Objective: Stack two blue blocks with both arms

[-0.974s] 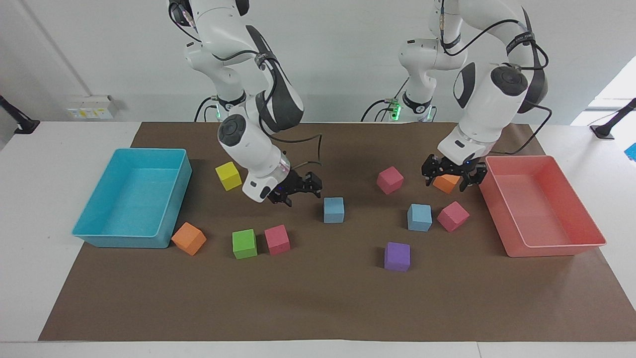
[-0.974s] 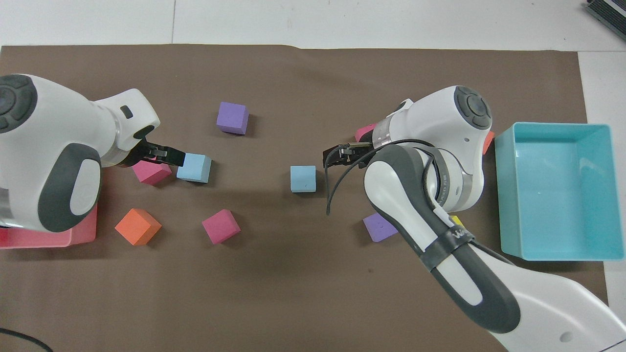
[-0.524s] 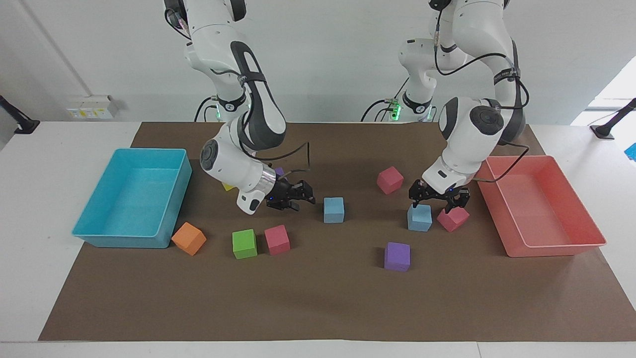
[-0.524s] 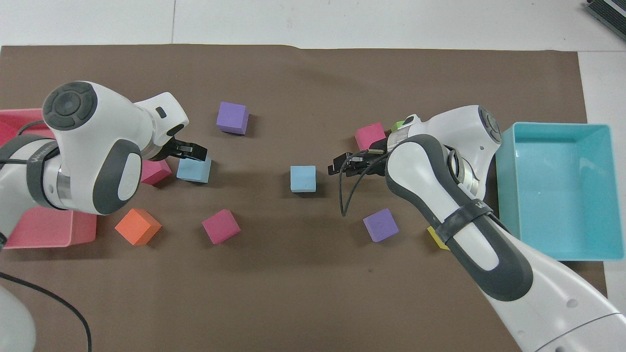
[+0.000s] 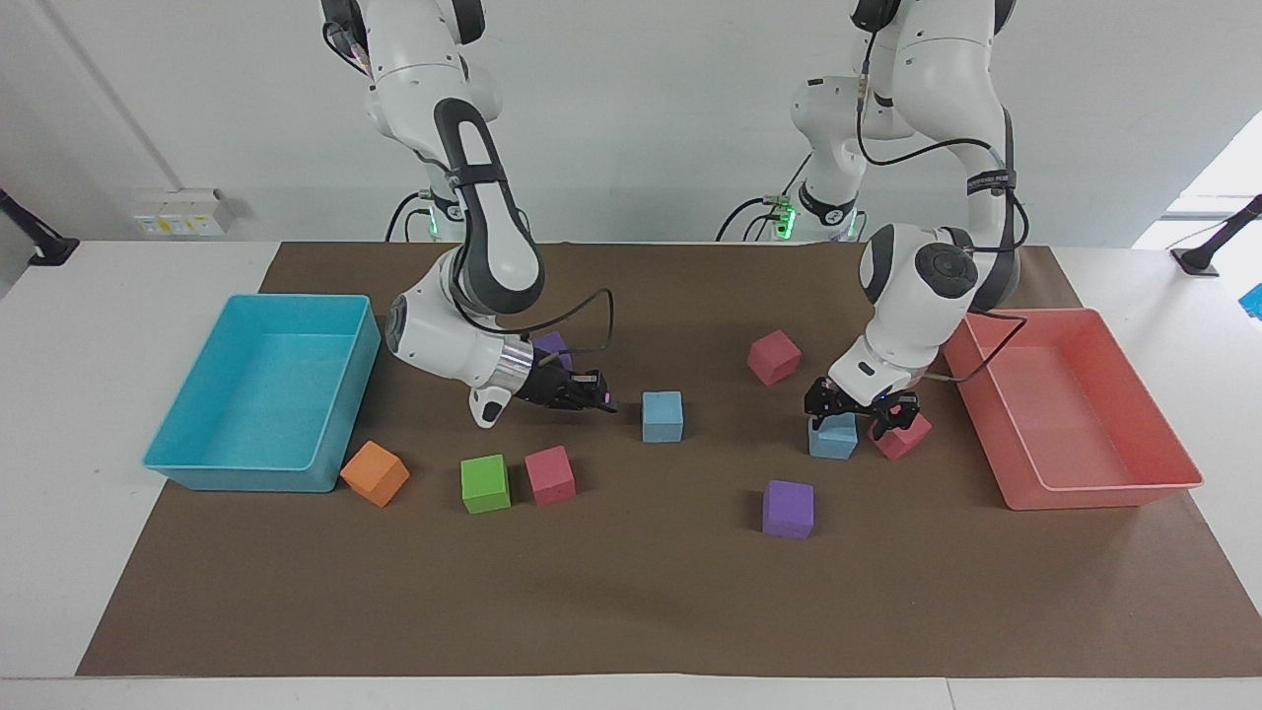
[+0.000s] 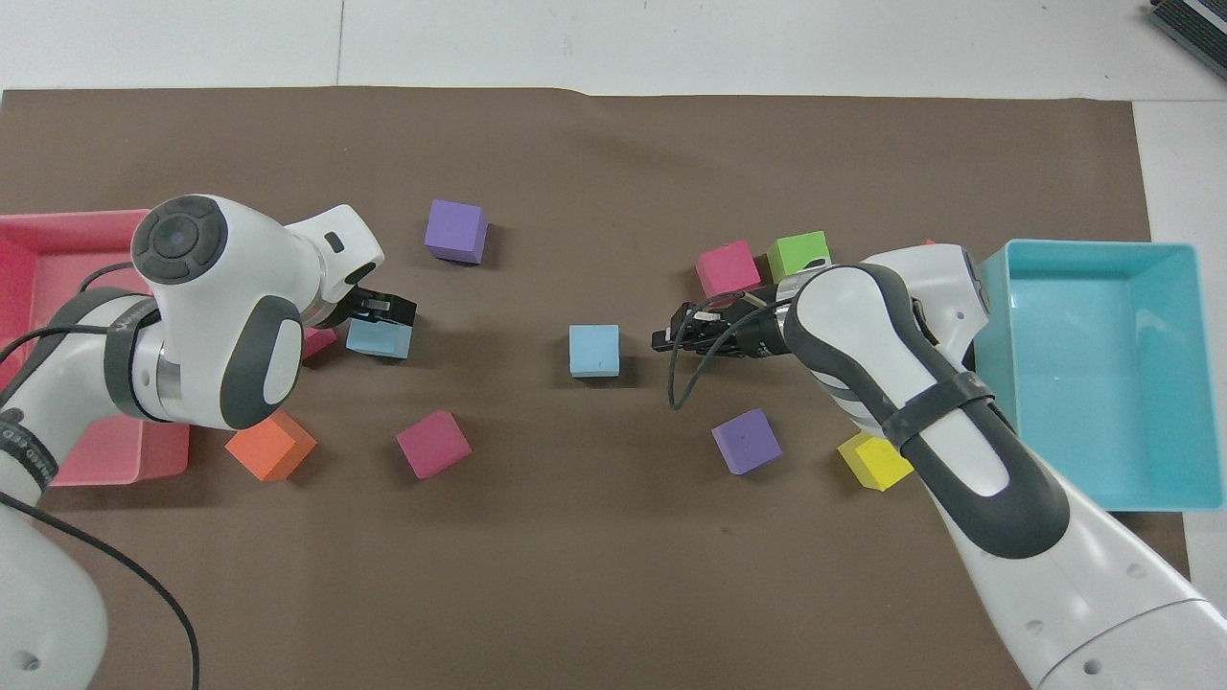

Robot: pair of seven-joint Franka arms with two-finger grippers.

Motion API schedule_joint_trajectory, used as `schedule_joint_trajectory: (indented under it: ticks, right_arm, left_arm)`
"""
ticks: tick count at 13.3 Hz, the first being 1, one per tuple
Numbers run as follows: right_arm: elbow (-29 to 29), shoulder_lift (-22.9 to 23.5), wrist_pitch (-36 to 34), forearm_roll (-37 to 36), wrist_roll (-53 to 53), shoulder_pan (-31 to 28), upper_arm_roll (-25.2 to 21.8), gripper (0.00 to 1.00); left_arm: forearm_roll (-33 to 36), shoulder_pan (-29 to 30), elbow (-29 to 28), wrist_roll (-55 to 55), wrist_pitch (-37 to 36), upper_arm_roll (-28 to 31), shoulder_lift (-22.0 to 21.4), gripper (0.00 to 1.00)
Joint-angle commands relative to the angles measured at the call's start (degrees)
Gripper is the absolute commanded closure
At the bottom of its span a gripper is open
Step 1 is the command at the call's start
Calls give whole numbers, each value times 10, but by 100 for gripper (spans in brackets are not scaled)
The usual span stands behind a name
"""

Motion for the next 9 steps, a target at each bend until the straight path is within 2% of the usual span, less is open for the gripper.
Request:
schedule_joint_trajectory:
  ticks: [1,6,9]
  right_arm:
    - [-28,2,11,82,-41,-7,8,100]
    - [-27,32,12,154,-65,-5,8,100]
    - [-27,36,11,154,-64,-4,8,100]
  left_arm:
    - [5,-9,-22,-10,17,6,-6,0]
    - [5,-17,-39,-22,24,7,-5,0]
    - [5,-16,-44,-37,24,7,-6,0]
